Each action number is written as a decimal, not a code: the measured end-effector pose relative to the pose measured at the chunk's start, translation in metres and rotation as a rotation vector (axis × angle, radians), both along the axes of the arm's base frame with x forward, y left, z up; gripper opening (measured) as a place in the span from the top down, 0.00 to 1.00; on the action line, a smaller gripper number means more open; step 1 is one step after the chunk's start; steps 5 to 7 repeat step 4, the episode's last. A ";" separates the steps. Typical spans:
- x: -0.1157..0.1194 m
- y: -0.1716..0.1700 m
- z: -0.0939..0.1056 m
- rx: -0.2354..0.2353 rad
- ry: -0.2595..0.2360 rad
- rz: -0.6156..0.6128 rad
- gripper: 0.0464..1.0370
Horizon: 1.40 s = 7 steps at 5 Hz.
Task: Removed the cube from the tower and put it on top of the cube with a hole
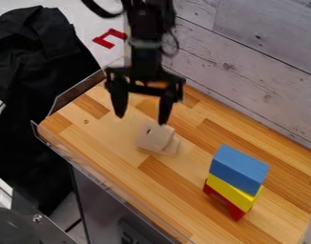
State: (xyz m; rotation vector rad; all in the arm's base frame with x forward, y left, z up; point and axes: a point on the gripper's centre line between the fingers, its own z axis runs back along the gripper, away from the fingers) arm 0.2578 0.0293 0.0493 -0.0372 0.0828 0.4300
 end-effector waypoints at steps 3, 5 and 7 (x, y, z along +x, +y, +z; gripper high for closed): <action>-0.007 -0.014 0.043 0.068 -0.092 -0.042 0.04; -0.011 -0.025 0.064 0.071 -0.151 -0.093 0.04; -0.011 -0.025 0.064 0.071 -0.151 -0.093 0.04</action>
